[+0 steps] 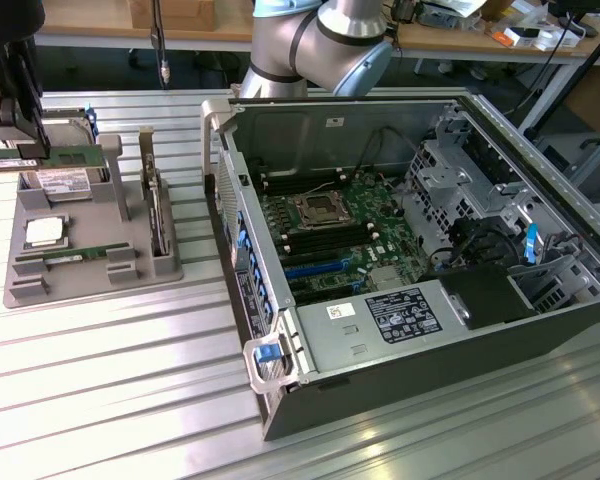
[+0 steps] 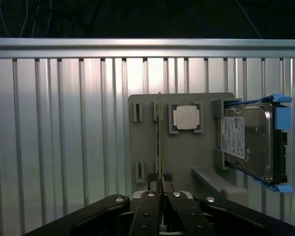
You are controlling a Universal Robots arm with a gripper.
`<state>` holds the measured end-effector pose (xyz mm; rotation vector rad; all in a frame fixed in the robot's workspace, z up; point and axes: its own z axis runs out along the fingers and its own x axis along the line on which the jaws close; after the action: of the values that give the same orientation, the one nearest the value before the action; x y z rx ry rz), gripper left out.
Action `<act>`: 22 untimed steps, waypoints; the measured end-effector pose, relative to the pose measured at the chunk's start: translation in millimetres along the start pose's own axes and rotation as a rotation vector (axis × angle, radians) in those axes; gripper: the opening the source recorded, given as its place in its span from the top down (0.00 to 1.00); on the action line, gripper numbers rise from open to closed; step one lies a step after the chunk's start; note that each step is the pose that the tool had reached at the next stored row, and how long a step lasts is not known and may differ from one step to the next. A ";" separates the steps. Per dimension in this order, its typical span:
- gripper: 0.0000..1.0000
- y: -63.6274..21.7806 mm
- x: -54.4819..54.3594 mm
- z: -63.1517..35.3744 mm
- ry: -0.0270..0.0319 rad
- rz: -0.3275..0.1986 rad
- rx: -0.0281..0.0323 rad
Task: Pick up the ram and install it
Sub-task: 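Pick up the ram and move it above insertion slot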
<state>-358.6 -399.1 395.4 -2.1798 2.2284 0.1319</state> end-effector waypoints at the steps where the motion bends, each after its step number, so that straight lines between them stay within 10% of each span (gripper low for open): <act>1: 0.88 0.0 -0.1 -1.1 -0.0001 0.000 0.0000; 22: 0.88 -9.2 -0.9 -9.8 -0.0015 0.000 -0.0001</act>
<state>-348.9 -399.1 404.8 -2.1791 2.2275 0.1336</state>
